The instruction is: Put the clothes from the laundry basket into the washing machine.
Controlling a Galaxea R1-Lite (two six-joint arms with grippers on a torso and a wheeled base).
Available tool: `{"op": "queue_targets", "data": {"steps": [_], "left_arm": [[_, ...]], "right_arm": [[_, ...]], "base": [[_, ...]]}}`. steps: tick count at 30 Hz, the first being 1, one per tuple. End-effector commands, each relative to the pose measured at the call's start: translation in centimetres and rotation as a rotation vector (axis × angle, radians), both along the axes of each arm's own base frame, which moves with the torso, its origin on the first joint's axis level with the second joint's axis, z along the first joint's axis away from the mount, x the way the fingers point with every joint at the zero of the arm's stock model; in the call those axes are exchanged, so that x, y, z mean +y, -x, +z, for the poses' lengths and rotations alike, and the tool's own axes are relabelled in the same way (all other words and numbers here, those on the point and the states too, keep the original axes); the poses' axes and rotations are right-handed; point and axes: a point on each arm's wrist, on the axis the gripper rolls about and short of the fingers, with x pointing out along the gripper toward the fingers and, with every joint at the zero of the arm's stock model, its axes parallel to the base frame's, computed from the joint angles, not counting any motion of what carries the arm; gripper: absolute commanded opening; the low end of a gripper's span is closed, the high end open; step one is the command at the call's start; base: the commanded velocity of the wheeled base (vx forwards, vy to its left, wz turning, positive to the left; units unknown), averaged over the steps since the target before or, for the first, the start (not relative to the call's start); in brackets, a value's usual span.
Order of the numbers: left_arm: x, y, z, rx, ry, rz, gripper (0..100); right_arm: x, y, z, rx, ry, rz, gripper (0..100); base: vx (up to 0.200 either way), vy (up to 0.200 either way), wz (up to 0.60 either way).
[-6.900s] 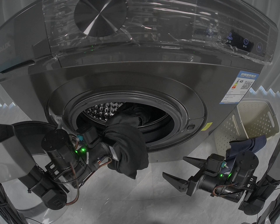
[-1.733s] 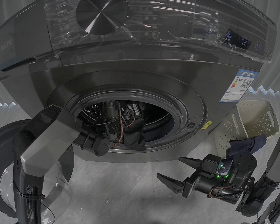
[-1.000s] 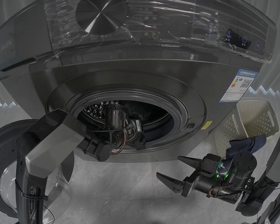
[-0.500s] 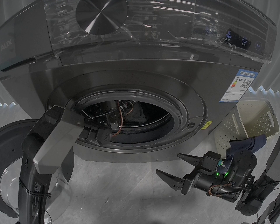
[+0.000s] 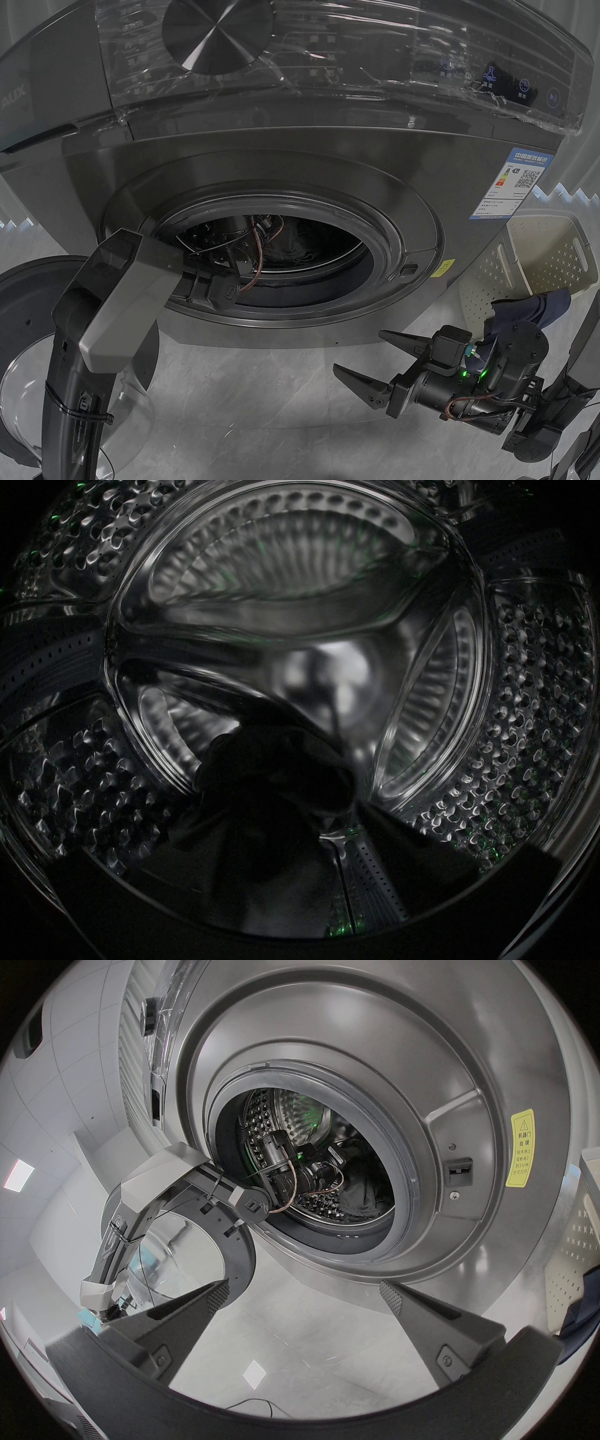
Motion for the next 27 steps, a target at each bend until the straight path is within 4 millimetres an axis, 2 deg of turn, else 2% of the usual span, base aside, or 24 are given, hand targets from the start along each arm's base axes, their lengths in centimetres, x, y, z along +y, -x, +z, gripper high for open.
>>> {"op": "queue_targets", "data": {"steps": [1,4,8,13,18,25,26,27], "left_arm": [[-0.6,0.6,-0.3,0.021,-0.020,-0.005,100],[-0.8,1.7,-1.3,0.047,-0.117,-0.001,100],[-1.1,4.8,-2.2,0.076,-0.283,-0.027,100],[-1.0,7.5,-3.2,0.110,-0.424,-0.052,100],[-1.5,9.6,-3.3,0.115,-0.458,-0.089,100],[-1.2,11.1,-3.1,0.121,-0.481,-0.096,100],[-0.8,12.7,-3.3,0.138,-0.495,-0.125,100],[-0.6,13.4,-3.4,0.147,-0.500,-0.135,100]], "right_arm": [[0.0,0.0,0.0,0.002,0.000,0.001,100],[0.0,0.1,-0.1,0.004,0.002,0.001,100],[-0.2,0.0,0.0,0.003,0.003,-0.003,100],[-0.1,0.1,0.0,0.001,0.001,0.003,100],[-0.1,0.2,0.2,-0.006,-0.001,0.006,100],[-0.6,0.5,0.7,-0.016,-0.009,0.000,100],[-1.0,0.9,0.9,-0.019,-0.010,-0.001,100],[-1.3,1.1,0.9,-0.016,-0.007,-0.001,100]], "base": [[0.000,0.000,0.00],[0.000,0.000,0.00],[0.000,0.000,0.00],[0.000,0.000,0.00],[0.000,0.000,0.00],[0.000,0.000,0.00],[0.000,0.000,0.00],[0.000,0.000,0.00]]}}
